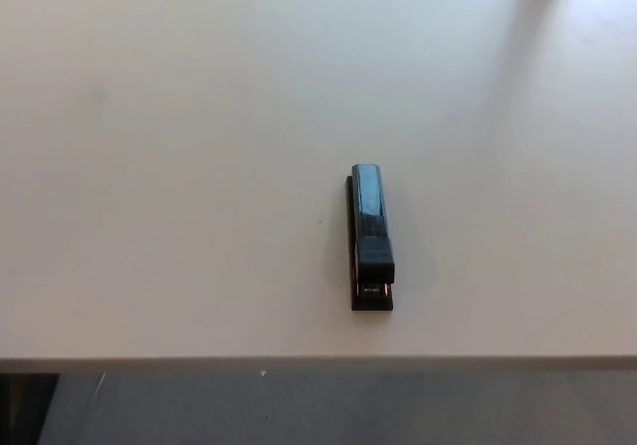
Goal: The robot uses its right hand to press on the stapler that is in the middle of the desk
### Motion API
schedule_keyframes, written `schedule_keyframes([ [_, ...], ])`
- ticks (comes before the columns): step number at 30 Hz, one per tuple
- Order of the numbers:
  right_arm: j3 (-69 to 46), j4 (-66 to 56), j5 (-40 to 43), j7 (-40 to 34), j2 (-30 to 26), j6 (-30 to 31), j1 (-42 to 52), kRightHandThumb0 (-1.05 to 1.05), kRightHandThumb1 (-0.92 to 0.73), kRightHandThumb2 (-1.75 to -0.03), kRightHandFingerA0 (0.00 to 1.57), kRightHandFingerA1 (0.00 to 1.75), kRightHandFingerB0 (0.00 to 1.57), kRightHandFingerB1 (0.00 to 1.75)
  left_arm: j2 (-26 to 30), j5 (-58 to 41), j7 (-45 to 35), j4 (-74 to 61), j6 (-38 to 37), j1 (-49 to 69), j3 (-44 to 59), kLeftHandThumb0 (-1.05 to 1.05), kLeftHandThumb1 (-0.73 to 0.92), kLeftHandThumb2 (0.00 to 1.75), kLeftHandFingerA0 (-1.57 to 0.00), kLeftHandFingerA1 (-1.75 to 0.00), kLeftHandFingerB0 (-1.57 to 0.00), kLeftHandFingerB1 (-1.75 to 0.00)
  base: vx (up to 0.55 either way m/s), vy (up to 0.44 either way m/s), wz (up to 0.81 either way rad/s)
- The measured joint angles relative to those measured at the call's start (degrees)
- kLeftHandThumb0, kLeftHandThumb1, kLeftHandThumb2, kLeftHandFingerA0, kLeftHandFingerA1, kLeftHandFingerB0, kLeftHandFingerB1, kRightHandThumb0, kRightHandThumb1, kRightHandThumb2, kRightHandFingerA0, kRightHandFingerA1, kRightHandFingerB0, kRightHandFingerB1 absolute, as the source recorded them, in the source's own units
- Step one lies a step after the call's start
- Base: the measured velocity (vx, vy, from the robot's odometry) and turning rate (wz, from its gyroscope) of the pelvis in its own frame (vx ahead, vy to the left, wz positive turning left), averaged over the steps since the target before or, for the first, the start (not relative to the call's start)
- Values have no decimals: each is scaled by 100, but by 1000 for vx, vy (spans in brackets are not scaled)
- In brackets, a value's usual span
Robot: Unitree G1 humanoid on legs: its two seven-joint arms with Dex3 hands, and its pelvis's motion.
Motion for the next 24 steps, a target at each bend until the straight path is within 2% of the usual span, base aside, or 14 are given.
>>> schedule_keyframes([
  [1, 125, -155, 24, 6, 0, 70, -227, 7, -76, -66, 111, 110, 88, 76, 0, 0, -1, 0, -2, 0, 0, -47, 92, 95, -3, -25, -2, -23, 0, 0, 0],
  [2, 225, -258, 38, 9, 1, 118, -400, 11, -77, -73, 105, 115, 84, 86, 0, -1, -1, 1, -3, 0, 1, -47, 92, 95, -2, -23, -2, -22, 0, 0, 0],
  [4, 514, -479, 68, 26, 4, 237, -894, 10, -74, -77, 111, 108, 80, 92, 0, -1, -2, 0, -5, 0, 0, -47, 92, 95, -2, -24, -2, -22, 0, 0, 0],
  [7, 883, -683, 92, 71, 34, 360, -1481, -6, -68, -79, 128, 87, 88, 82, 0, -1, -2, 1, -6, 2, -3, -47, 92, 95, -2, -24, -2, -23, 0, 0, 0],
  [9, 1125, -772, 101, 109, 109, 427, -1882, -11, -75, -65, 128, 74, 92, 65, 0, -1, -2, 1, -6, 3, -6, -48, 92, 97, -1, -24, -1, -24, 0, 0, 0],
  [12, 1592, -881, 119, 232, 357, 535, -2662, -10, -76, -64, 125, 76, 89, 70, 0, -1, -2, 1, -8, 2, -9, -48, 92, 93, -2, -22, -3, -23, 0, 0, 0],
  [13, 1767, -950, 130, 284, 479, 576, -2887, -10, -73, -68, 126, 67, 95, 68, 0, 0, -2, 2, -8, 2, -10, -48, 92, 93, -2, -23, -2, -22, 0, 0, 0],
  [14, 1951, -1117, 144, 340, 634, 622, -3050, -7, -75, -67, 123, 70, 94, 67, 0, 0, -1, 4, -8, 2, -11, -48, 92, 94, -2, -22, -2, -22, 0, 0, 0],
  [15, 2076, -1274, 154, 382, 745, 647, -3123, 0, -74, -72, 120, 82, 93, 79, -1, 0, -1, 2, -9, -9, -13, -48, 92, 93, -3, -25, -3, -24, 0, 0, 0],
  [17, 2315, -1631, 178, 460, 988, 686, -3180, -3, -73, -75, 122, 82, 88, 87, -2, 0, -1, 1, -9, -16, -14, -48, 92, 95, -1, -21, -1, -22, 0, 0, 0],
  [19, 2549, -2025, 212, 514, 1290, 735, -3167, -2, -72, -83, 120, 100, 84, 106, -2, 0, -1, 1, -8, -14, -15, -47, 92, 95, -1, -21, -1, -22, 0, 0, 0],
  [21, 2735, -2357, 243, 541, 1527, 766, -3101, -1, -67, -90, 122, 110, 84, 107, -4, 0, -1, 3, -9, -13, -15, -47, 92, 96, -1, -21, -1, -21, 0, 0, 0],
  [23, 2947, -2715, 271, 561, 1792, 798, -2989, -1, -75, -82, 123, 110, 84, 102, -4, 0, -1, 4, -8, -13, -16, -47, 92, 96, -1, -21, -1, -22, 0, 0, 0],
  [24, 3083, -2918, 286, 566, 1953, 823, -2915, 3, -73, -87, 123, 111, 80, 113, -5, 0, -1, 3, -9, -15, -16, -48, 92, 95, -2, -22, -2, -22, 0, 0, 0],
])
